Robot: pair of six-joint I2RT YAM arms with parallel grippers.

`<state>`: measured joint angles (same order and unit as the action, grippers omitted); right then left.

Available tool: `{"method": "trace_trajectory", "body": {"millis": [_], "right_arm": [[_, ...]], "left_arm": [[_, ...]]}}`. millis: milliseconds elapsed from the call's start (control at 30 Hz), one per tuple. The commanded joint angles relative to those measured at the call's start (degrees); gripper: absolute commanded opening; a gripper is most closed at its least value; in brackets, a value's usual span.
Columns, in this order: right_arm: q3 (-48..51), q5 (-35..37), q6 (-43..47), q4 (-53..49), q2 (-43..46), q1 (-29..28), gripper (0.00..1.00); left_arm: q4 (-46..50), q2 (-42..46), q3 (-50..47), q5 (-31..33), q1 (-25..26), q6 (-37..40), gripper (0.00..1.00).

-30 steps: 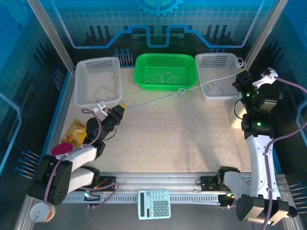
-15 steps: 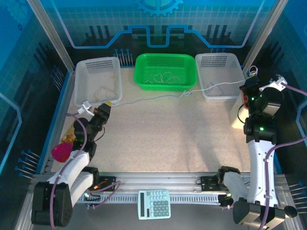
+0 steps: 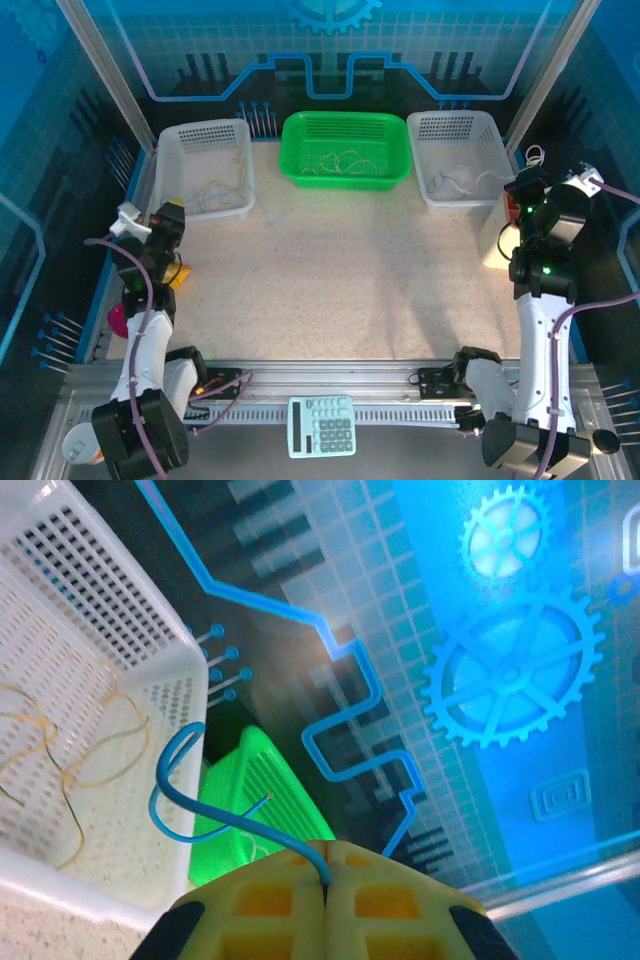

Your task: Untangle the cables

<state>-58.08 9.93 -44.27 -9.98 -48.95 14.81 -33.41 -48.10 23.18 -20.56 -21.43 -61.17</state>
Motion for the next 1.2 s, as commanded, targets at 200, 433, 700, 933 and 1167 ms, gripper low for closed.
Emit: {"method": "trace_trajectory", "body": {"millis": [200, 433, 700, 933, 1167], "right_arm": [[1.66, -3.53, -0.69, 1.71, -0.58, 1.01, 0.00], [1.66, -11.42, -2.91, 3.54, -1.78, 0.13, 0.00], [-0.61, -16.32, -1.08, 4.88, -2.19, -7.96, 0.00], [-3.92, -19.30, 0.86, 7.37, -3.62, -14.70, 0.00], [-5.39, -24.09, 3.61, 12.26, -6.06, -20.37, 0.00]], "left_arm": [[-7.00, -3.72, 5.49, -4.15, -2.68, -4.64, 0.00], [-8.34, -3.07, 9.44, -10.12, -2.36, -7.83, 0.00], [-2.77, -0.04, 15.71, -12.11, 6.65, -6.41, 0.00], [1.94, -2.12, 18.16, -8.07, 20.32, -0.23, 0.00], [-1.96, -9.78, 16.03, -3.13, 32.02, 3.03, 0.00]]}}
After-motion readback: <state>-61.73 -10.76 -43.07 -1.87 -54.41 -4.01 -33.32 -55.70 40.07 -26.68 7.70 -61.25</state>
